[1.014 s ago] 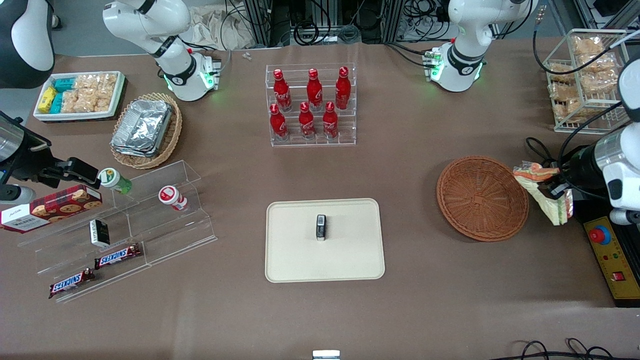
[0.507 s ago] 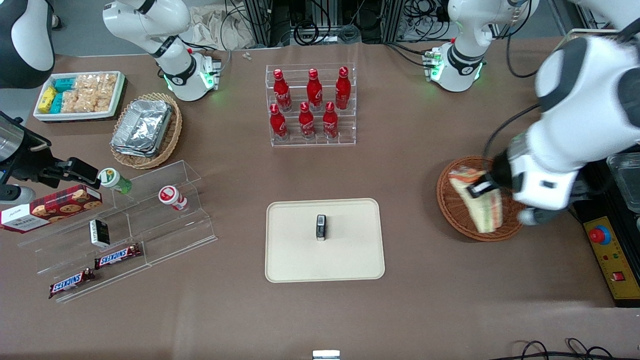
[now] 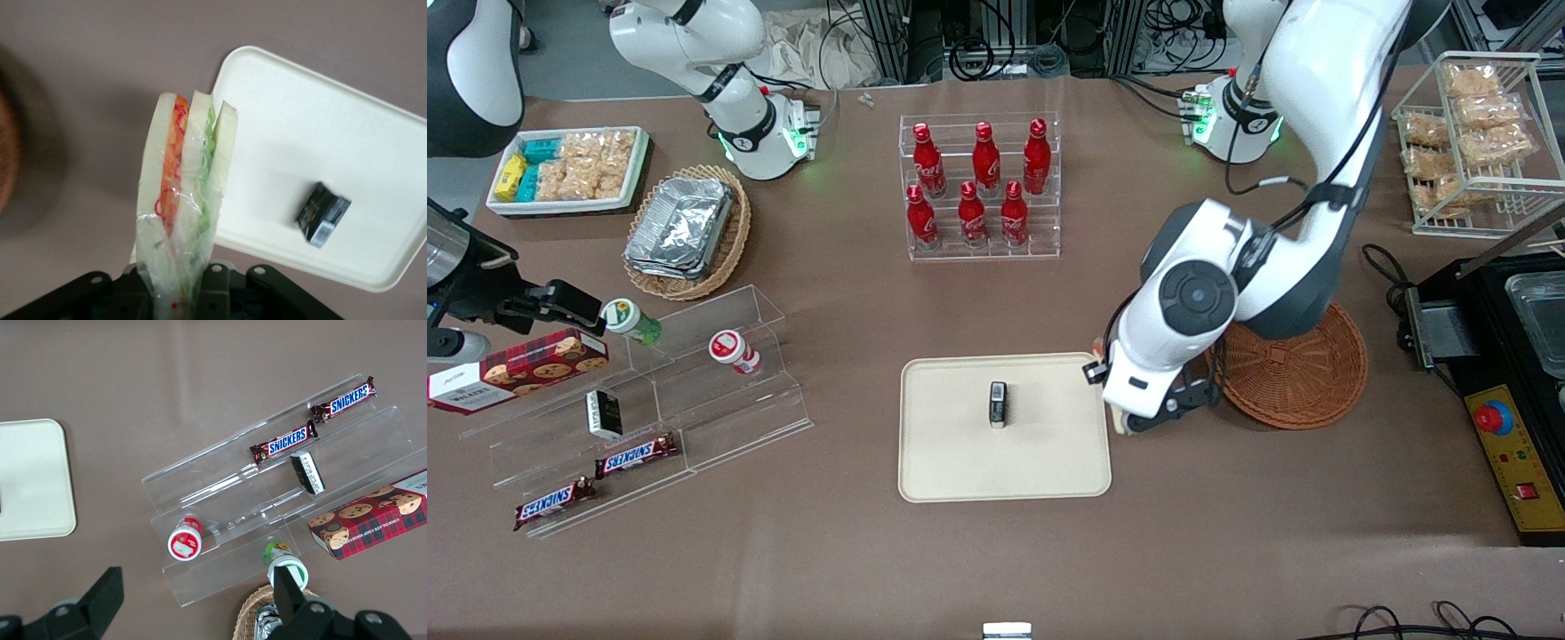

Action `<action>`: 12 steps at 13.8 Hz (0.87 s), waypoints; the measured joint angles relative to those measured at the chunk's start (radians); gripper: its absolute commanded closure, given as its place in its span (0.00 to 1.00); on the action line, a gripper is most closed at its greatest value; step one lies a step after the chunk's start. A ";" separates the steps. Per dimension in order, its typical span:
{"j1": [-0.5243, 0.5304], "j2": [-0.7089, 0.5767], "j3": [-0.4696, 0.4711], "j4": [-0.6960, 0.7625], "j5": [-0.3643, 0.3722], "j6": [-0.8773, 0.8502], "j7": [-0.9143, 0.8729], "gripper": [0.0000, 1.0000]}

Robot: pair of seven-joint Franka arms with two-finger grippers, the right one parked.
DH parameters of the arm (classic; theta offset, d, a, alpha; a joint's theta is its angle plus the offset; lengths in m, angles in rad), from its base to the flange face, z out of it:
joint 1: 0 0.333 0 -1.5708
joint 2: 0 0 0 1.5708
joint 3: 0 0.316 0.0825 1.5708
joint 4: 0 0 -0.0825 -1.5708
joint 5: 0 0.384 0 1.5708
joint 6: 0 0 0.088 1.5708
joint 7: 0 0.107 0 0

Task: Place sandwich from basket to tray
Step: 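Carry the sandwich with the left gripper over the cream tray, then lower the sandwich onto the tray beside the black box and release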

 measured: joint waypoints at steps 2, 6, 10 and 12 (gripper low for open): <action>0.000 0.055 0.000 0.000 0.001 0.095 0.004 1.00; -0.019 0.138 0.000 0.004 0.006 0.163 0.082 1.00; -0.050 0.193 0.000 0.009 0.040 0.165 0.179 1.00; -0.053 0.211 0.000 0.011 0.044 0.166 0.218 1.00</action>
